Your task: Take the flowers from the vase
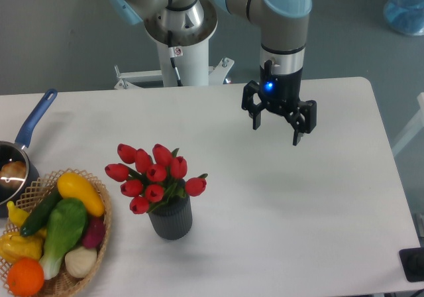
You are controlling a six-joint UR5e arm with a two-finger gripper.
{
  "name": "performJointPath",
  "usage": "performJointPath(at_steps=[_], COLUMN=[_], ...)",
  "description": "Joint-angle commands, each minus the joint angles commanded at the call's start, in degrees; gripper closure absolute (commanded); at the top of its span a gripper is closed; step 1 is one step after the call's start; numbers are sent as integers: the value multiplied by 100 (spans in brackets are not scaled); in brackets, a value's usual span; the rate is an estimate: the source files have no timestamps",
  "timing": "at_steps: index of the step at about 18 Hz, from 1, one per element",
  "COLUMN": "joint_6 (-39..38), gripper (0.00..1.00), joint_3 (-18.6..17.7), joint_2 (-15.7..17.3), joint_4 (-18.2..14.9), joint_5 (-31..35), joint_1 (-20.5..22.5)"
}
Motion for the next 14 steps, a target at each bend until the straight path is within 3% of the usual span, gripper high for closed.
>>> performJointPath(at_steps=[6, 14], joint_6=[-9, -431], gripper=[0, 0], joint_3=[-9, -105], joint_2=[9, -308], joint_4=[0, 167], joint_5=[-35, -88], joint_1=[-17, -570])
